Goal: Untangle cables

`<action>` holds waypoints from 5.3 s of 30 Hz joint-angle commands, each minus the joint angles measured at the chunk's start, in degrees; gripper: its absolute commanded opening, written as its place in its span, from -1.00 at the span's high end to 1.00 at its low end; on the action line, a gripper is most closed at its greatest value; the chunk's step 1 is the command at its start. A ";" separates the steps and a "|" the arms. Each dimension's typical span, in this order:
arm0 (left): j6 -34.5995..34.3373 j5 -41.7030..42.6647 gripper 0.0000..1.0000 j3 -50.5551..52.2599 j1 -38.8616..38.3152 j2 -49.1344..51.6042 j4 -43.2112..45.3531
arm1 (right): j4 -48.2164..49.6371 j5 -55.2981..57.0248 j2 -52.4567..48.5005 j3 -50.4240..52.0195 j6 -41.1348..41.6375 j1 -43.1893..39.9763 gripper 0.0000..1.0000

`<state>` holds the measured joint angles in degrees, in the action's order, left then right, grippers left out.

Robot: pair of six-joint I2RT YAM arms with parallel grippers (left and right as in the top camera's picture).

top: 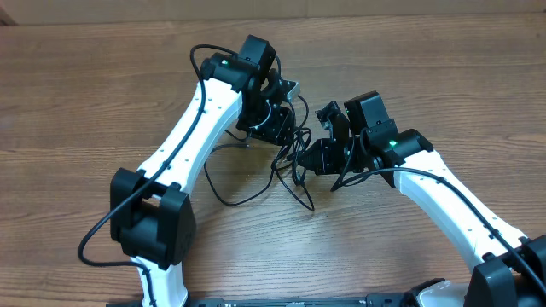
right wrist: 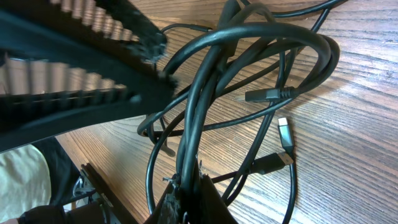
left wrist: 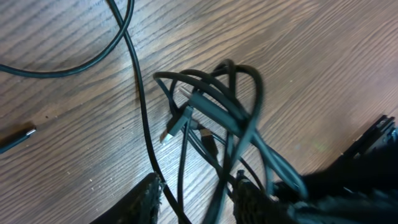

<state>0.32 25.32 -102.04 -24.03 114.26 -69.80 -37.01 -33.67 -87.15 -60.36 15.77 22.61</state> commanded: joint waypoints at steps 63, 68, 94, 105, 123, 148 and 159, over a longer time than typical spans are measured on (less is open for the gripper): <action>-9.90 -12.72 0.92 -17.86 13.31 -10.45 -15.10 | -3.43 5.79 0.98 0.31 -0.55 0.26 0.93; -18.49 -26.25 0.92 -17.86 13.31 -10.45 -17.16 | -4.22 13.70 0.98 0.31 5.77 0.26 0.93; -30.38 -51.23 0.91 -17.86 14.62 -10.45 -23.65 | -9.05 33.64 0.98 0.31 24.50 0.15 0.56; -31.58 -55.78 0.92 -17.86 15.30 -10.45 -25.16 | -9.22 33.66 0.98 0.31 24.55 0.15 -0.30; -32.04 -54.71 0.91 -17.86 15.56 -10.45 -25.83 | -9.22 33.40 0.98 0.31 24.70 0.15 -1.00; -29.38 -47.63 0.91 -17.86 15.54 -10.45 -24.76 | -4.66 9.27 5.62 -6.05 13.22 0.15 -1.00; -14.58 -9.60 0.91 -17.86 15.47 -10.45 -14.47 | -4.68 -2.45 6.03 -5.88 3.37 4.20 -1.00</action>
<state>-20.53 -1.08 -118.30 -8.84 106.13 -85.60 -42.02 -33.12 -81.60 -64.97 22.15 25.10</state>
